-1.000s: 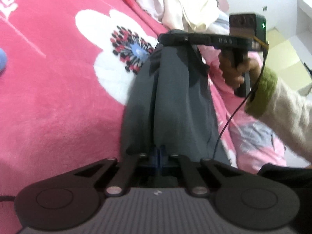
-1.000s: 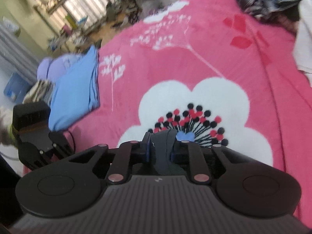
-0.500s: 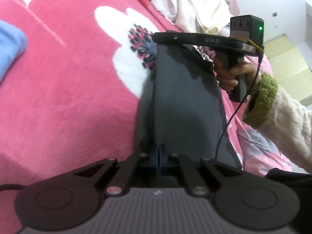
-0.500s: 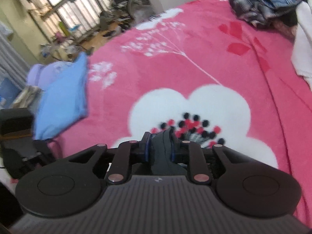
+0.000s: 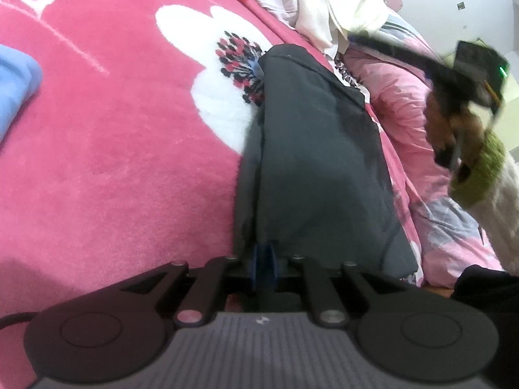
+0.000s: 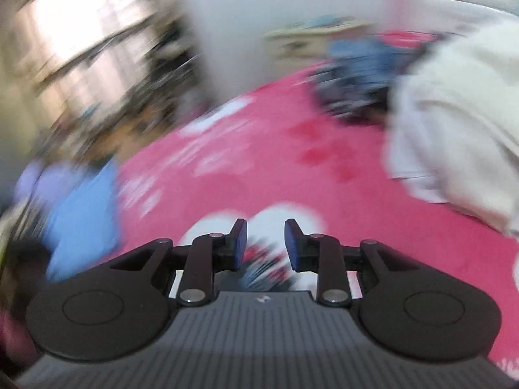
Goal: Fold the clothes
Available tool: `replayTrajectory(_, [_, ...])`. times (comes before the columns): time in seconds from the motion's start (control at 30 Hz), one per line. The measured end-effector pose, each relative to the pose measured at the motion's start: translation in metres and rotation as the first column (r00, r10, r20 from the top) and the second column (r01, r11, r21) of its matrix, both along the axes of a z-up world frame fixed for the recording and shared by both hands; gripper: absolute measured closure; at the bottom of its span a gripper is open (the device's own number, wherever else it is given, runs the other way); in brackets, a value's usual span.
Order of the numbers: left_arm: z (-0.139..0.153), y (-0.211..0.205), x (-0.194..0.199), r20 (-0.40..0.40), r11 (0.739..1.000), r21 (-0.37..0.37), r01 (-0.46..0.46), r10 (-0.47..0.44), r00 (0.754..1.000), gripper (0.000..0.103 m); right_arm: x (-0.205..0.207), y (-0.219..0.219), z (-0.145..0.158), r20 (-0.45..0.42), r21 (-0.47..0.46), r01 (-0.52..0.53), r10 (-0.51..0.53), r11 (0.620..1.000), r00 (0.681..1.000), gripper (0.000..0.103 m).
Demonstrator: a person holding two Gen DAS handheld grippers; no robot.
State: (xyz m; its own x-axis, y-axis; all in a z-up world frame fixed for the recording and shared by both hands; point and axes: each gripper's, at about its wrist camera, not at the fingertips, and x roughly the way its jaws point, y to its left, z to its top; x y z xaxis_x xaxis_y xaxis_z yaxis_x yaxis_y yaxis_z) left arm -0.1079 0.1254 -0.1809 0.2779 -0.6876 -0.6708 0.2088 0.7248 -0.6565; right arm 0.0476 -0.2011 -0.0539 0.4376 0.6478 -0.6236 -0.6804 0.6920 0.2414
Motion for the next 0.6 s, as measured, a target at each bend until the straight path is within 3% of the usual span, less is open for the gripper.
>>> replayTrajectory(0.1, [0.0, -0.003, 0.0, 0.01, 1.0, 0.017, 0.002, -0.002, 1.0, 0.092, -0.027, 0.028, -0.021, -0.021, -0.119, -0.184, 0.182, 0.976, 0.983, 0.08])
replayTrajectory(0.17, [0.001, -0.004, -0.001, 0.017, 1.0, 0.03, 0.001, -0.002, 1.0, 0.092, -0.028, 0.038, -0.041, -0.02, -0.173, -0.177, 0.176, 0.969, 0.984, 0.081])
replayTrajectory(0.23, [0.001, -0.004, -0.002, 0.019, 0.999, 0.041, 0.001, -0.002, 1.0, 0.093, -0.013, 0.03, -0.056, 0.006, -0.192, -0.05, 0.052, 0.98, 0.999, 0.087])
replayTrajectory(0.3, [0.0, -0.004, -0.002, 0.017, 0.999, 0.047, 0.0, 0.0, 1.0, 0.094, 0.005, 0.008, -0.062, 0.049, -0.189, 0.141, -0.134, 0.972, 0.99, 0.083])
replayTrajectory(0.37, [0.0, -0.004, -0.001, 0.013, 0.999, 0.051, -0.001, 0.0, 1.0, 0.095, 0.021, -0.031, -0.058, 0.044, -0.146, 0.356, -0.353, 0.923, 0.935, 0.082])
replayTrajectory(0.43, [0.001, -0.003, -0.001, 0.009, 0.999, 0.054, -0.001, 0.0, 1.0, 0.095, 0.023, -0.074, -0.046, -0.002, -0.063, 0.479, -0.48, 0.876, 0.877, 0.081])
replayTrajectory(0.47, [0.002, -0.003, 0.0, 0.007, 0.998, 0.057, 0.001, -0.002, 1.0, 0.095, 0.017, -0.086, -0.037, -0.003, -0.042, 0.475, -0.476, 0.879, 0.88, 0.081])
replayTrajectory(0.53, [0.006, -0.003, 0.0, 0.005, 0.998, 0.064, 0.006, -0.006, 1.0, 0.092, -0.003, -0.097, -0.022, 0.007, -0.037, 0.405, -0.405, 0.913, 0.914, 0.081])
replayTrajectory(0.6, [0.008, -0.003, 0.001, 0.012, 0.997, 0.072, 0.009, -0.01, 1.0, 0.091, -0.024, -0.1, -0.015, -0.059, -0.006, 0.279, -0.278, 0.96, 0.959, 0.081])
